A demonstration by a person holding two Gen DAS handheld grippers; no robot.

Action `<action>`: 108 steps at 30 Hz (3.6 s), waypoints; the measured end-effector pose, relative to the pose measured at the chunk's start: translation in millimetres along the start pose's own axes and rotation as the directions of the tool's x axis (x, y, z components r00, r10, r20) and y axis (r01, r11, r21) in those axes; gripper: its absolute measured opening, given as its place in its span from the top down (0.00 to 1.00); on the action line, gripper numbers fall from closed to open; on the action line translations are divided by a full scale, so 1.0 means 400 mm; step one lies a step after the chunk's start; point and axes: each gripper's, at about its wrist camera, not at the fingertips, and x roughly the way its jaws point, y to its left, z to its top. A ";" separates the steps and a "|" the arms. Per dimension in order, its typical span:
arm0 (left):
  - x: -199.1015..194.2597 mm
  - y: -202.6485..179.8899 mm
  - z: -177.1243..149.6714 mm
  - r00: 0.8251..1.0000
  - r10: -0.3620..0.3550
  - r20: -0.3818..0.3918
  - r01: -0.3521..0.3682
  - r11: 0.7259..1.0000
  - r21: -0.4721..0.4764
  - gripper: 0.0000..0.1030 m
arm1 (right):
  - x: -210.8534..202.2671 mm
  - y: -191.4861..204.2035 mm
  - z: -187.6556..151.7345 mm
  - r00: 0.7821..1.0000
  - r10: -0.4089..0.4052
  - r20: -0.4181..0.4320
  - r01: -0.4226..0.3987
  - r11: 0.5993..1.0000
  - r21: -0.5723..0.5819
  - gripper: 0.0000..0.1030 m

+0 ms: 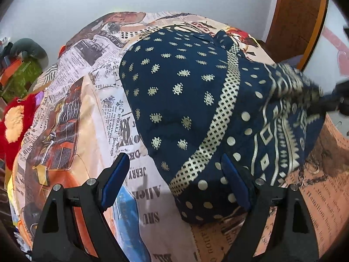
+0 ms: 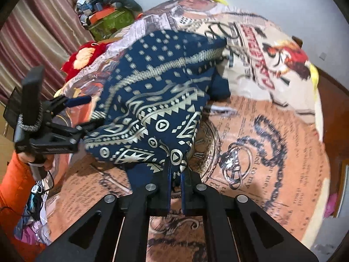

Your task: Fold large clothes

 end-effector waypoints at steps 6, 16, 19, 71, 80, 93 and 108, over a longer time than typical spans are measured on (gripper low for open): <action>-0.014 0.003 -0.025 1.000 -0.019 0.006 0.019 1.000 -0.010 0.16 | -0.043 0.070 0.038 0.997 -0.074 0.021 0.076 0.990 -0.115 0.98; -0.011 -0.001 -0.030 0.999 -0.032 0.008 0.032 0.999 -0.017 0.16 | -0.076 -0.021 -0.016 0.994 -0.107 -0.008 0.107 0.994 -0.009 0.97; -0.025 0.010 -0.027 0.999 -0.046 0.019 0.046 0.998 -0.032 0.16 | -0.102 -0.049 -0.015 0.993 -0.117 0.019 0.117 0.993 0.020 0.97; 0.169 0.182 0.180 0.777 -0.625 0.077 0.574 0.652 -0.496 0.30 | 0.320 -0.043 0.269 0.922 0.384 -0.041 -0.355 0.885 0.300 0.76; 0.000 0.290 0.107 0.812 -0.570 0.127 0.557 0.690 -0.462 0.31 | 0.262 0.091 0.315 0.908 0.419 -0.021 -0.403 0.885 0.234 0.78; -0.112 0.506 -0.122 0.877 -0.473 0.083 0.439 0.718 -0.541 0.31 | 0.382 0.407 0.356 0.851 0.512 -0.116 -0.487 0.853 0.188 0.78; -0.102 0.566 -0.310 0.926 -0.377 0.014 0.314 0.750 -0.582 0.27 | 0.473 0.418 0.283 0.871 0.415 -0.264 -0.399 0.910 0.116 0.59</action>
